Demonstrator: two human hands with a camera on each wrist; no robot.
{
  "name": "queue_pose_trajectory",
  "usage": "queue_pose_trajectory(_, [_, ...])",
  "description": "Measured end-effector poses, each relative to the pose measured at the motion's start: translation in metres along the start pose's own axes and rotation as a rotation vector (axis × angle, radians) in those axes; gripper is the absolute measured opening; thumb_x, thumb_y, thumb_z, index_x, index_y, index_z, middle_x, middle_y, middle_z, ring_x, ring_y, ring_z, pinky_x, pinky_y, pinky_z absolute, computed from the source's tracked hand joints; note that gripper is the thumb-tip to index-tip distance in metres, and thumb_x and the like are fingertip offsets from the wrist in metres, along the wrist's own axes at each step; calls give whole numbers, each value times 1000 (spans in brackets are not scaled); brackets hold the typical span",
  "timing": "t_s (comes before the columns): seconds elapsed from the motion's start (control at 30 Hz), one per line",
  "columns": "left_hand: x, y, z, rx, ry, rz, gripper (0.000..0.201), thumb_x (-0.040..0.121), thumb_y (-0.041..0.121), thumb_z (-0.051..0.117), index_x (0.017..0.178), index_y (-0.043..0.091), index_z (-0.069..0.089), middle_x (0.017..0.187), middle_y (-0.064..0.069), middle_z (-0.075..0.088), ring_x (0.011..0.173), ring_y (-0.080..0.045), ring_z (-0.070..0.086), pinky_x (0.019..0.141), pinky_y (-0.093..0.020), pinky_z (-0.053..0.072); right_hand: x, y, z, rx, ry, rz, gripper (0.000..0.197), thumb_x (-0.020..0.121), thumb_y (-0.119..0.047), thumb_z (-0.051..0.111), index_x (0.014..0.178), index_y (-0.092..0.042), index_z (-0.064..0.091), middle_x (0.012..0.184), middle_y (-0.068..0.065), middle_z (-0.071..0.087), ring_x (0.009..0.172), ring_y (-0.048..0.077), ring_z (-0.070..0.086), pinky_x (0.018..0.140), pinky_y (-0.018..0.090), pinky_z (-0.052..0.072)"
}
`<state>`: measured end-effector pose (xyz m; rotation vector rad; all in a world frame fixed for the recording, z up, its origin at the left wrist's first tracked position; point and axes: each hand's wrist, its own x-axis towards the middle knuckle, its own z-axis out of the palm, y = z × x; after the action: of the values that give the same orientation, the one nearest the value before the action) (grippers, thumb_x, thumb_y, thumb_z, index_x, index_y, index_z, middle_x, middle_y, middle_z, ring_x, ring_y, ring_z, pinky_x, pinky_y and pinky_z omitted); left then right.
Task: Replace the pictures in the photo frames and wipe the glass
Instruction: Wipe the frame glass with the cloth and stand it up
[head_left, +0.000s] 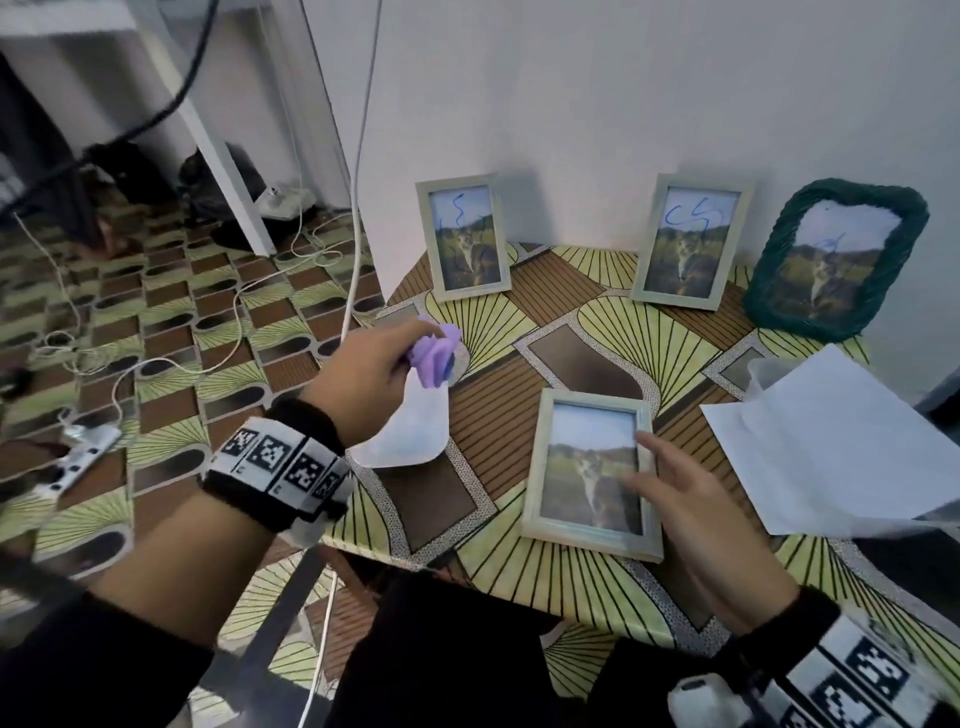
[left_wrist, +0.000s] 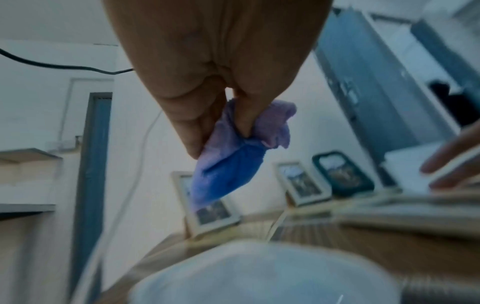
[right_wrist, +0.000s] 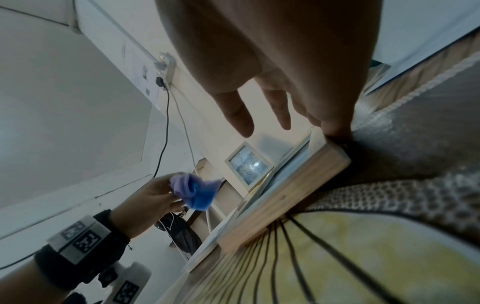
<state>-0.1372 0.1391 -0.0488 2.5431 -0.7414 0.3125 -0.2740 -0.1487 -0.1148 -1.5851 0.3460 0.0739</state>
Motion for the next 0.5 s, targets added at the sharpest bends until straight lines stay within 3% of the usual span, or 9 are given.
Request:
queue_pose_trajectory(0.07, [-5,-22,-1,96,-125,-14,43,95,-3,50,132,16,60,135,-6,60,126,-22,54,106,-33,41,-1,-3,2,-159,-12,-11,56,92,-25,62,143,-40,44,155,-7,38,138,10,41,115,40,35])
queue_pose_trajectory(0.13, [-15,-36,5,156,-301,-34,49,96,-4,48,141,15,52,150,-6,45,142,-19,37,118,-29,26,-2,-5,3,-261,-25,-30,61,91,-29,63,146,-40,40,161,-9,23,144,9,26,119,38,24])
queue_pose_trajectory(0.2, [-25,-43,11,208,-514,-54,58,96,0,44,152,15,33,161,-8,20,149,-17,18,119,-20,13,-3,-5,4,-276,-34,-45,61,90,-30,65,146,-40,40,162,-11,19,140,4,27,113,31,26])
queue_pose_trajectory(0.27, [-32,-46,16,243,-670,-61,66,98,6,38,156,13,8,163,-10,-6,150,-14,-5,119,-18,0,-3,-3,3,-290,-26,-50,60,89,-33,67,143,-42,44,162,-12,20,142,5,27,113,31,26])
queue_pose_trajectory(0.33, [-35,-45,16,239,-728,-49,64,103,13,32,154,8,-6,161,-11,-17,144,-10,-20,109,-10,-16,-1,-1,0,-293,1,-45,58,88,-35,68,141,-43,46,160,-13,25,144,7,27,115,32,25])
queue_pose_trajectory(0.43, [-35,-35,11,247,-752,-88,63,105,21,29,153,7,-9,161,-10,-18,146,-10,-19,109,-12,-14,3,3,-3,-202,21,-24,51,89,-30,67,137,-41,51,151,-11,43,137,10,42,116,40,32])
queue_pose_trajectory(0.5, [-34,-23,5,226,-717,-110,64,105,28,31,155,9,-4,163,-7,-11,149,-10,-11,112,-15,-8,6,4,-6,-161,39,-34,48,91,-23,65,135,-37,53,140,-13,54,125,-1,52,105,32,43])
